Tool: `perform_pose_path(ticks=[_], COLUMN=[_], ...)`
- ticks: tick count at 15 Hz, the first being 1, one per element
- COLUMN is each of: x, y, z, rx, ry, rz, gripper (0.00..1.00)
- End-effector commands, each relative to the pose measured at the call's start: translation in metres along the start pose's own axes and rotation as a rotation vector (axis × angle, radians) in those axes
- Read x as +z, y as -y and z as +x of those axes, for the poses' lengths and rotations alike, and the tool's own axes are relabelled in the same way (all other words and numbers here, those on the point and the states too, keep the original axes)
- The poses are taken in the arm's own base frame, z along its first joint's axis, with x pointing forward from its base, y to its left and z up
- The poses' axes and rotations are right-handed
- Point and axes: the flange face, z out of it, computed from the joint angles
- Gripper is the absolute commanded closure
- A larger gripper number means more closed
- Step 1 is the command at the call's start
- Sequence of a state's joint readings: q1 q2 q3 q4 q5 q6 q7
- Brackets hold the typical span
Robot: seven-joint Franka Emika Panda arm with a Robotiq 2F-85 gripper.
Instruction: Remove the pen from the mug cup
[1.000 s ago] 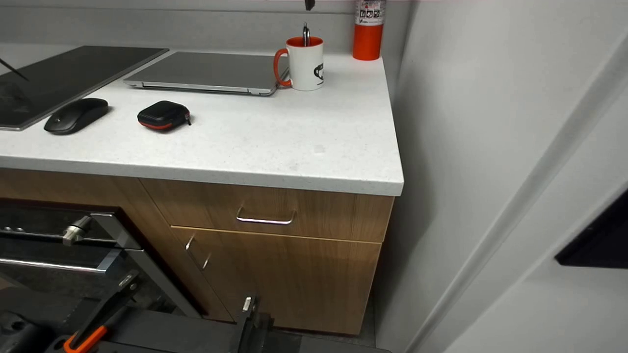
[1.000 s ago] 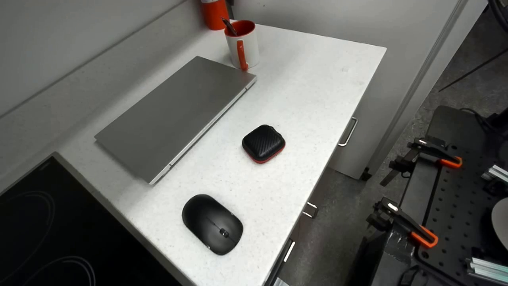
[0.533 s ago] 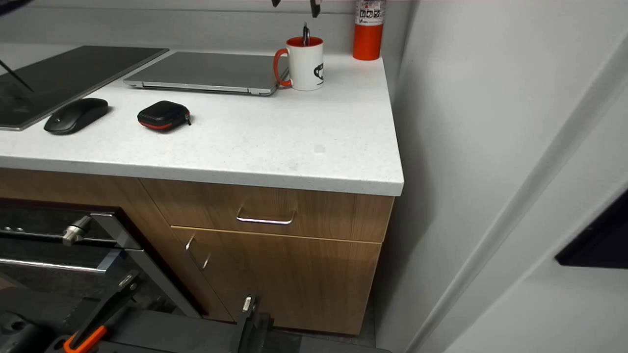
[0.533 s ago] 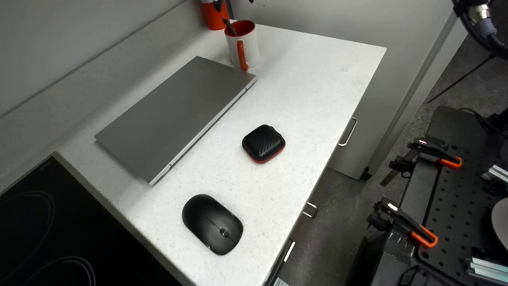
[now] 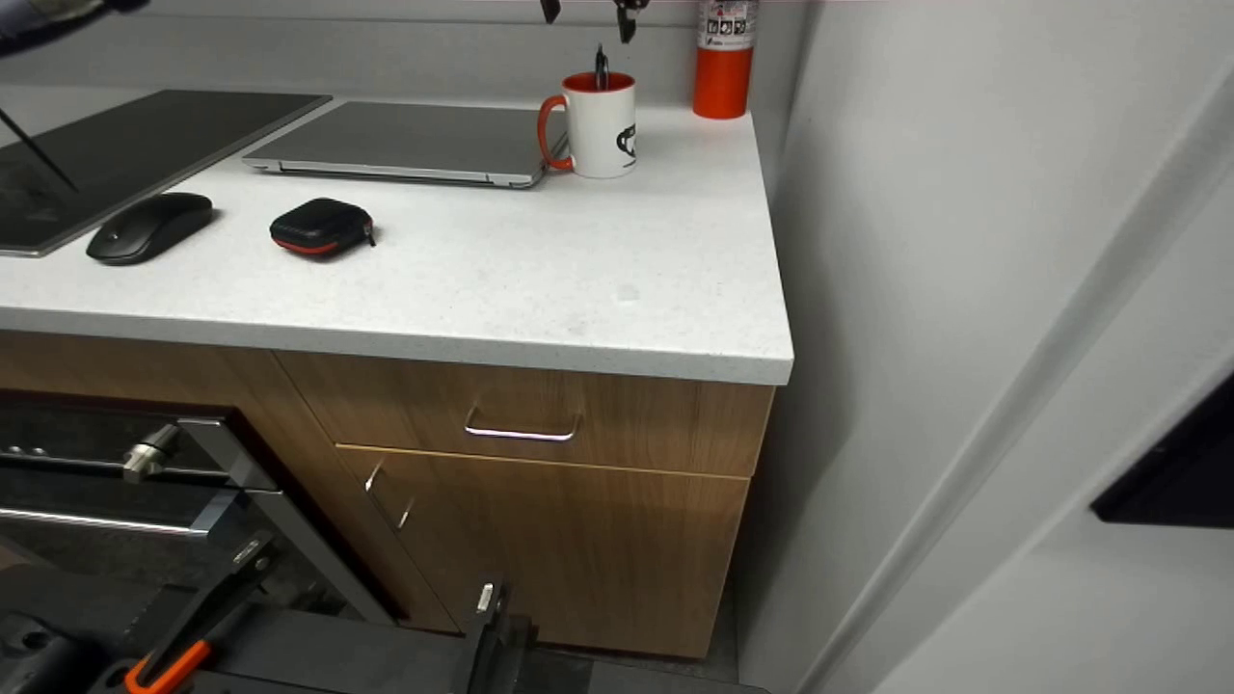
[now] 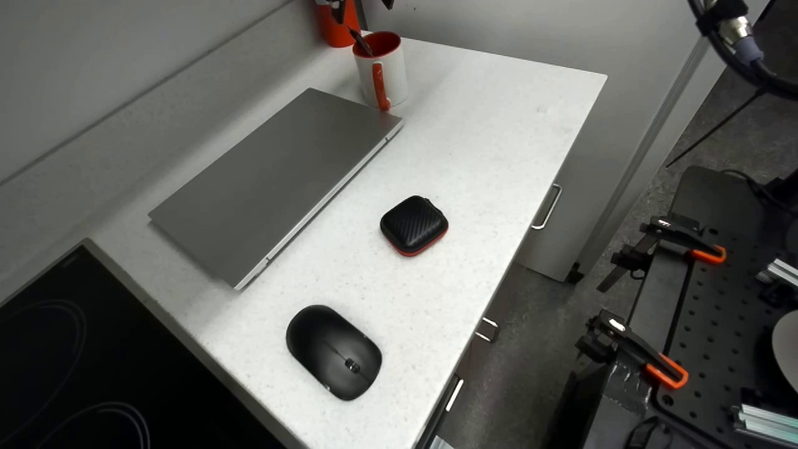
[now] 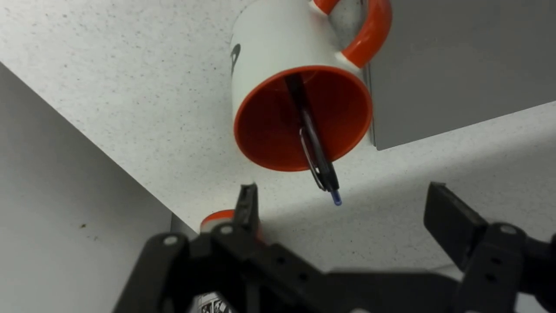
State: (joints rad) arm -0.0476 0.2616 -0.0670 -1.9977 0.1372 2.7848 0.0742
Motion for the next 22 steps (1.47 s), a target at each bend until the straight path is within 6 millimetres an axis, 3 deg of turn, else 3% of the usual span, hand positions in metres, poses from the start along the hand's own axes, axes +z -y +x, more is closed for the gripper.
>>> perform_pose_path(ticks=[1, 14, 15, 17, 22], x=[0.004, 0.044, 0.046, 0.049, 0.053], y=[0.002, 0.008, 0.010, 0.012, 0.009], z=[0.001, 0.001, 0.000, -0.001, -0.001], rx=[-0.020, -0.028, -0.029, -0.028, -0.018], ry=[-0.004, -0.186, -0.195, -0.208, -0.212], rz=[0.005, 0.019, 0.024, 0.029, 0.033], gripper=[0.00, 0.03, 0.26, 0.32, 0.72])
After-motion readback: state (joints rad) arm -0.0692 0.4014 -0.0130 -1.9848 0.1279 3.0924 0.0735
